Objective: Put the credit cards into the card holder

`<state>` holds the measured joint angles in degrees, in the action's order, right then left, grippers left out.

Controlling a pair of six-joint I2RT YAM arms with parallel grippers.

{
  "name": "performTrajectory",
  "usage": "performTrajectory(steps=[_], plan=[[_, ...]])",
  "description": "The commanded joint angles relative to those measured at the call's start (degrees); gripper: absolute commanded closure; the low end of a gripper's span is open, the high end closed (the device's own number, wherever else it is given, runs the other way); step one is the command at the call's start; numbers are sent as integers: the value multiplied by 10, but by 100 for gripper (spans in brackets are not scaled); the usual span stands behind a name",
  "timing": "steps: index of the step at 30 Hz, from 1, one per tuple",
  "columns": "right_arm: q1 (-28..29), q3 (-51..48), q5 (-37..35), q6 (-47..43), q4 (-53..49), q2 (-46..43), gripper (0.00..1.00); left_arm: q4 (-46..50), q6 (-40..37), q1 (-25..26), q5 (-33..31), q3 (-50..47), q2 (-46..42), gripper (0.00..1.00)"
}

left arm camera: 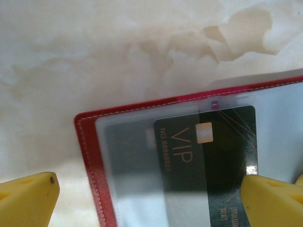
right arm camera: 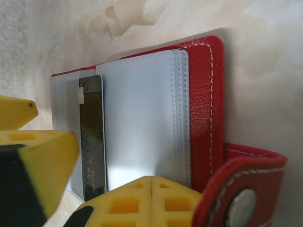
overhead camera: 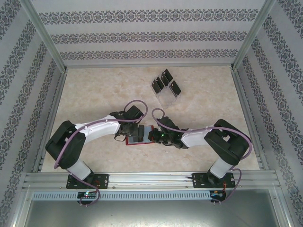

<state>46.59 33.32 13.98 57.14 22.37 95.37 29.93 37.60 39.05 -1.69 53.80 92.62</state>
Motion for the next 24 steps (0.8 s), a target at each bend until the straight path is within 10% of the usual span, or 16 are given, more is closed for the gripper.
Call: performTrajectory(steps=[1, 24], plan=[[-8, -19, -28, 4, -29, 7, 100, -26, 9, 13, 3, 17, 14, 1], [-8, -19, -38, 8, -45, 2, 100, -16, 15, 19, -15, -26, 13, 1]])
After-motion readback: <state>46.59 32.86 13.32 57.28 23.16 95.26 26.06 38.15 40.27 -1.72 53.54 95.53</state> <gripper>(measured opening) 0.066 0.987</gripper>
